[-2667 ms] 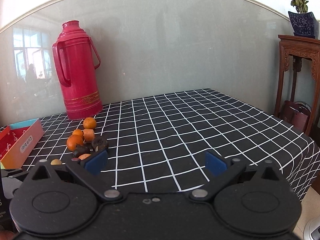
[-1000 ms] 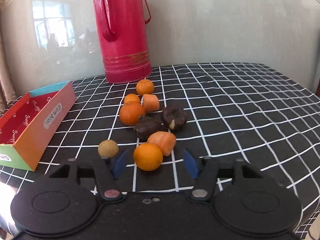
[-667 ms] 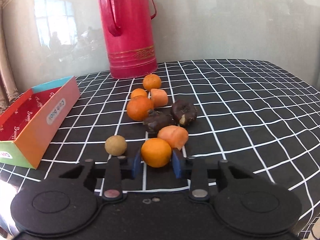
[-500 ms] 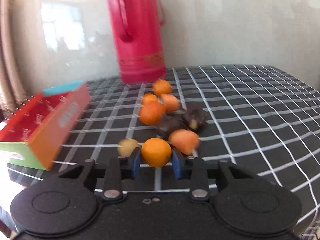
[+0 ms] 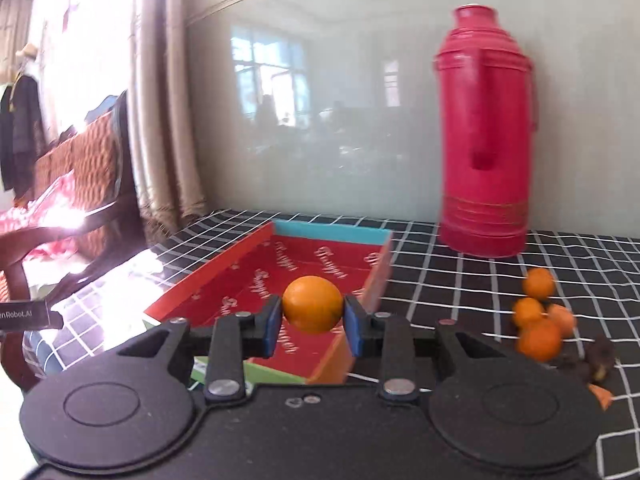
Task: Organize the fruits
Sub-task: 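Carry the orange with the right tool into the red box and release, then move the left tool to the pile and grasp the yellow-brown potato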
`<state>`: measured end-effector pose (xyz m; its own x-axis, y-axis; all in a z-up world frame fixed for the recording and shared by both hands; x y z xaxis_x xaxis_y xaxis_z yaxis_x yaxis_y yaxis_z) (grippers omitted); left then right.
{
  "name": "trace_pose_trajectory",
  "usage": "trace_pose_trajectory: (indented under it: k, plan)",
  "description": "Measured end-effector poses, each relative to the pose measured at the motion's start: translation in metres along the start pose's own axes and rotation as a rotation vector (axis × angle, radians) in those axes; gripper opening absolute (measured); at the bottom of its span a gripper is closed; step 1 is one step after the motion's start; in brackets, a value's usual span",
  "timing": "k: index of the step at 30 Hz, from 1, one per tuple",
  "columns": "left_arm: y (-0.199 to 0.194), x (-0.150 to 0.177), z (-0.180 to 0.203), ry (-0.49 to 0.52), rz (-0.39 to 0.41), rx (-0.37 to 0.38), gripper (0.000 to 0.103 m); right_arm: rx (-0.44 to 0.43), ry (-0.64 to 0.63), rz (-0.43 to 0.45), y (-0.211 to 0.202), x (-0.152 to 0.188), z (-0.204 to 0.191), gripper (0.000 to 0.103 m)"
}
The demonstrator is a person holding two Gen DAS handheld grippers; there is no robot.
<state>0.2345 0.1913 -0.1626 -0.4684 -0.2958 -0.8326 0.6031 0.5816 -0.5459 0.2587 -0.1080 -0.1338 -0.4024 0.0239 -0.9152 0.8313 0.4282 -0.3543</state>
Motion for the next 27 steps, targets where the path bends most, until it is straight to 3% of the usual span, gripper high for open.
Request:
trace_pose_trajectory:
  k: [5, 9, 11, 12, 13, 15, 16, 22, 27]
  plan:
    - [0.004, 0.000, -0.009, -0.013, -0.006, -0.012, 0.103, -0.019, -0.010, -0.062, 0.019, 0.014, -0.015, 0.026]
    - [0.004, 0.000, -0.006, -0.011, -0.008, -0.006, 0.103, -0.018, -0.025, -0.055, 0.018, 0.014, -0.021, 0.035]
    - [0.002, 0.000, -0.001, -0.001, -0.003, 0.000, 0.103, -0.020, -0.020, -0.032, 0.011, 0.010, -0.019, 0.057]
    - [0.000, 0.000, 0.002, 0.005, 0.001, 0.003, 0.103, -0.021, -0.011, -0.010, 0.004, 0.007, -0.016, 0.080]
    - [-0.002, 0.001, 0.005, 0.012, 0.006, 0.007, 0.103, -0.017, -0.005, 0.016, -0.001, 0.005, -0.014, 0.089]
    - [-0.007, 0.001, 0.011, 0.026, 0.020, 0.013, 0.103, 0.001, -0.012, 0.058, -0.013, -0.001, -0.011, 0.090]
    - [-0.009, 0.001, 0.013, 0.034, 0.028, 0.016, 0.103, 0.015, -0.019, 0.071, -0.019, -0.004, -0.009, 0.098]
    - [-0.028, 0.004, 0.037, 0.089, 0.076, 0.055, 0.103, 0.091, -0.024, 0.113, -0.052, -0.012, 0.013, 0.097]
    - [-0.064, 0.005, 0.068, 0.149, 0.182, 0.136, 0.103, 0.280, 0.013, 0.132, -0.086, -0.008, 0.057, 0.097]
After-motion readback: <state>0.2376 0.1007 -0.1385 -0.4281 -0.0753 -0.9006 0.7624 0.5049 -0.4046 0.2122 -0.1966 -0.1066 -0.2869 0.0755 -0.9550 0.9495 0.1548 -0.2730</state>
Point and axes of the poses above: each gripper's, at about its wrist camera, not at the fingertips, and y roughly the way its jaws point, z to its right, x to its underside, the point moved 7 cm from there along y, roughly the way its jaws point, and after that the axes turned 15 degrees about -x, right-handed, at the moved point
